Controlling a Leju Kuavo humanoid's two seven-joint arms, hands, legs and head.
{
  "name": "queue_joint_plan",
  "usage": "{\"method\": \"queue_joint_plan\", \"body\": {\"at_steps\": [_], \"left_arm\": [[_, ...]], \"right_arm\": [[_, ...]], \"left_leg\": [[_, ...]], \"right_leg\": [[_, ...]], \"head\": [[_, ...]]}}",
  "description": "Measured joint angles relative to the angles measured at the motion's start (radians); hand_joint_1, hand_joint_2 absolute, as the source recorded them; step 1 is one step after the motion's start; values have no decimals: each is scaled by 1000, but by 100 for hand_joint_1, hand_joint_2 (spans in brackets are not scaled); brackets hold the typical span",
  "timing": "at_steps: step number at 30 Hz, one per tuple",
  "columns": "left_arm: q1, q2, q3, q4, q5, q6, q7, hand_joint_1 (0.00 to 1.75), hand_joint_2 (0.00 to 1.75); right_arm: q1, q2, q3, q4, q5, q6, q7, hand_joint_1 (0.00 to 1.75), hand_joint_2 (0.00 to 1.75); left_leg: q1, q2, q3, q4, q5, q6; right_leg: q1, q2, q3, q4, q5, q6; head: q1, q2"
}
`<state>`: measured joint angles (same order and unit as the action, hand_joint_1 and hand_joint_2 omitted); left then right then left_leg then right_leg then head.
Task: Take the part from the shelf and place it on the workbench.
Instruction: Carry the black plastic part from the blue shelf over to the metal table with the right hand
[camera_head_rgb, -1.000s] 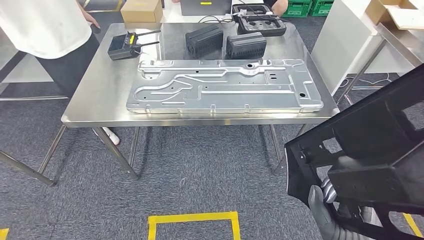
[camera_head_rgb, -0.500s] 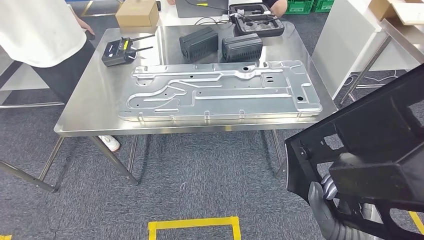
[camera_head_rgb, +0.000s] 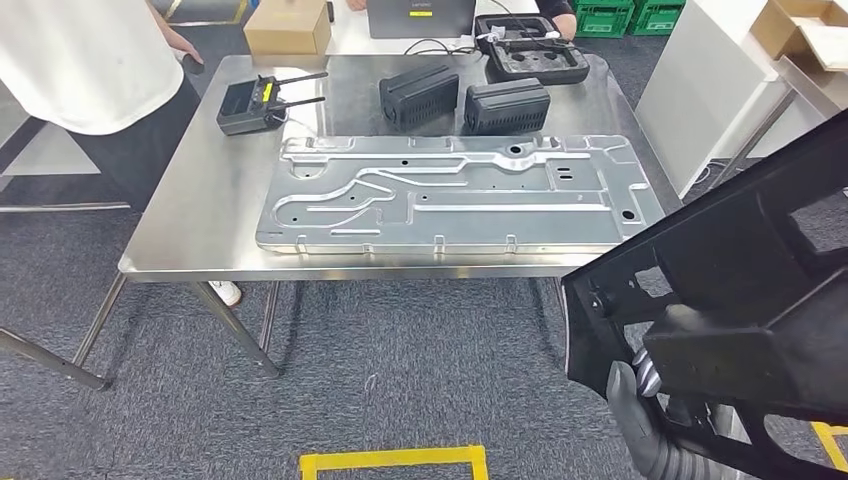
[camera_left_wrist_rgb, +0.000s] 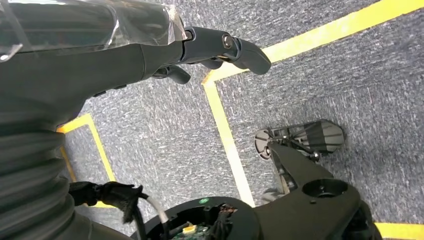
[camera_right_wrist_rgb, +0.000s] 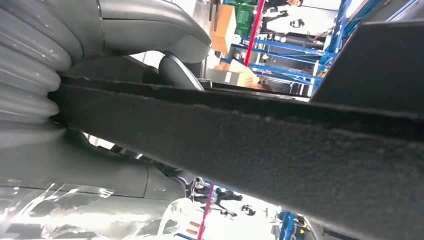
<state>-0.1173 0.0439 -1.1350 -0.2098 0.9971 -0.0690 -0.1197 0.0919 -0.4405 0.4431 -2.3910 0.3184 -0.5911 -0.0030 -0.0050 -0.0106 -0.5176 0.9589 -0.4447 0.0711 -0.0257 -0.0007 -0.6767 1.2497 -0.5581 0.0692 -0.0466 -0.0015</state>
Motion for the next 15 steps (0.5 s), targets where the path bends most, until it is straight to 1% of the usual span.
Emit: {"method": "queue_joint_plan", "body": {"at_steps": [1,2,3,4,5,6,8,9,10,11,12,13,14,15], "left_arm": [[0,0,0,0,-4,0,-1,0,175],[0,0,0,0,-8,0,-1,0,175],[0,0,-1,0,-11,0,-2,0,175],[-1,0,-1,0,-14,0,-4,0,175],[-2,0,-1,0,-16,0,-5,0,175],[-3,0,-2,0,-17,0,-6,0,175],[-2,0,-2,0,-17,0,-7,0,175],[-2,-1,-2,0,-17,-1,-7,0,175],[-3,-1,-2,0,-17,-2,-8,0,175],[-3,-2,-3,0,-17,-2,-8,0,175],[-4,-3,-3,0,-17,-4,-8,0,175],[-6,-3,-3,0,-16,-9,-8,0,175],[-8,-4,-2,0,-16,-20,-5,0,175],[-10,-4,-2,0,-16,-32,-1,0,175]], "right_arm": [[4,-1,0,0,-4,-4,-2,175,175],[10,-2,-1,0,-10,-9,-4,175,175],[16,-4,-3,0,-16,-14,-7,175,175],[24,-7,-5,-2,-22,-19,-10,175,175],[32,-9,-8,-4,-27,-22,-12,175,175],[40,-12,-11,-6,-32,-25,-14,175,175],[51,-17,-16,-12,-36,-29,-14,175,175],[54,-19,-18,-14,-37,-30,-14,175,175],[57,-21,-21,-17,-38,-30,-14,175,175],[58,-22,-22,-20,-39,-30,-14,175,175],[59,-23,-23,-22,-40,-29,-14,175,175],[61,-24,-25,-22,-42,-28,-14,175,175],[64,-25,-26,-23,-44,-27,-14,175,175],[66,-26,-27,-23,-45,-26,-13,175,175]], "left_leg": [[-1,-2,9,0,-7,-1],[-1,-3,16,0,-13,-3],[-3,-5,22,1,-21,-7],[-4,-7,25,1,-28,-12],[-5,-8,25,0,-33,-17],[-6,-8,26,-1,-37,-23],[-3,-7,29,2,-45,-33],[-2,-6,21,24,-59,-39],[1,-4,1,70,-82,-45],[3,-3,-34,140,-112,-50],[6,-2,-78,218,-141,-54],[7,-1,-118,284,-159,-58],[8,0,-143,316,-157,-59],[8,0,-146,304,-132,-59]], "right_leg": [[1,0,17,-57,45,-3],[1,0,43,-133,90,-6],[4,0,70,-200,121,-10],[7,1,89,-246,137,-14],[10,2,97,-267,138,-19],[13,3,99,-270,133,-24],[11,3,102,-274,131,-36],[8,3,106,-276,130,-42],[6,2,111,-278,128,-48],[5,2,114,-279,125,-52],[5,2,117,-279,121,-54],[5,2,120,-279,117,-55],[5,2,126,-279,113,-55],[5,2,133,-279,108,-54]], "head": [[0,0],[0,0],[0,0],[0,0],[0,0],[0,0],[-1,0],[-2,0],[-2,0],[-3,0],[-4,0],[-4,0],[-4,0],[-4,0]]}}
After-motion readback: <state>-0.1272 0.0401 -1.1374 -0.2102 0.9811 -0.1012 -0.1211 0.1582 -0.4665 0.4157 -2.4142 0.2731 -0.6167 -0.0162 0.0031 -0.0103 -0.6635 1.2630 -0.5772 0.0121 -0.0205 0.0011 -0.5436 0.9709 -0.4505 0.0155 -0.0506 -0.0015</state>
